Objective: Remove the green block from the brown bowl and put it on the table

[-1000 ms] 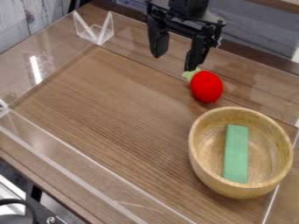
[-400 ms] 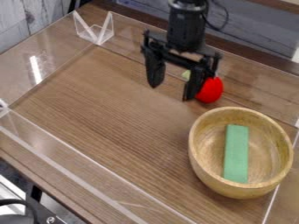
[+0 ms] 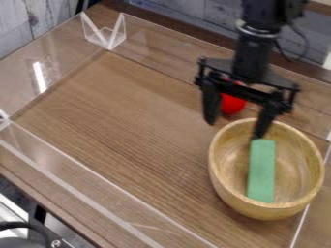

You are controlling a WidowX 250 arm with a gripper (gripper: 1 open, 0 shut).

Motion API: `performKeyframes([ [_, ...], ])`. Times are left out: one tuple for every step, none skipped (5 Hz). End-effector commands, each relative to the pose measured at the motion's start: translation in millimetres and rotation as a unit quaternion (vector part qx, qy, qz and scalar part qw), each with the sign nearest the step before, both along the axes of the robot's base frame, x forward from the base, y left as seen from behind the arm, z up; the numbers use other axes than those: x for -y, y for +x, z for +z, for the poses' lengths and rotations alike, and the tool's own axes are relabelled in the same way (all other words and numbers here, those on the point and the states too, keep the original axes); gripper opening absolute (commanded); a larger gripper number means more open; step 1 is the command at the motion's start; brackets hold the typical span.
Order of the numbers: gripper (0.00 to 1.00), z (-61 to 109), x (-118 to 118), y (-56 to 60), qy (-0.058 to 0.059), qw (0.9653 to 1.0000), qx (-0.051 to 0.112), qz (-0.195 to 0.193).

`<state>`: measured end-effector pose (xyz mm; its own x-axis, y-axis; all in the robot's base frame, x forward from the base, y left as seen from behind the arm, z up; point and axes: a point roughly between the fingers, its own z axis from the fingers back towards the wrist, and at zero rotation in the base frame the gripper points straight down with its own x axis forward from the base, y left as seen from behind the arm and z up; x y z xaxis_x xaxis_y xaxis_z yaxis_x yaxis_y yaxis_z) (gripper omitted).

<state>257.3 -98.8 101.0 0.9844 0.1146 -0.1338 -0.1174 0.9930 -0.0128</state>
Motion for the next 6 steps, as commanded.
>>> performKeyframes([
  [1.00,20.5,21.5,1.1,-0.024,0.9988,0.042,-0.004],
  [1.00,15.7,24.9,-0.9,-0.027,0.9987,0.044,-0.001],
  [1.00,6.9,25.4,-2.2,-0.027,0.9986,0.043,0.017],
  [0.00,0.6,25.6,-3.5,-0.031,0.9978,0.048,0.035],
  [0.00,-11.1,22.0,-2.8,-0.037,0.9958,0.055,0.063],
  [1.00,-17.0,21.8,-4.2,-0.044,0.9950,0.060,0.065],
])
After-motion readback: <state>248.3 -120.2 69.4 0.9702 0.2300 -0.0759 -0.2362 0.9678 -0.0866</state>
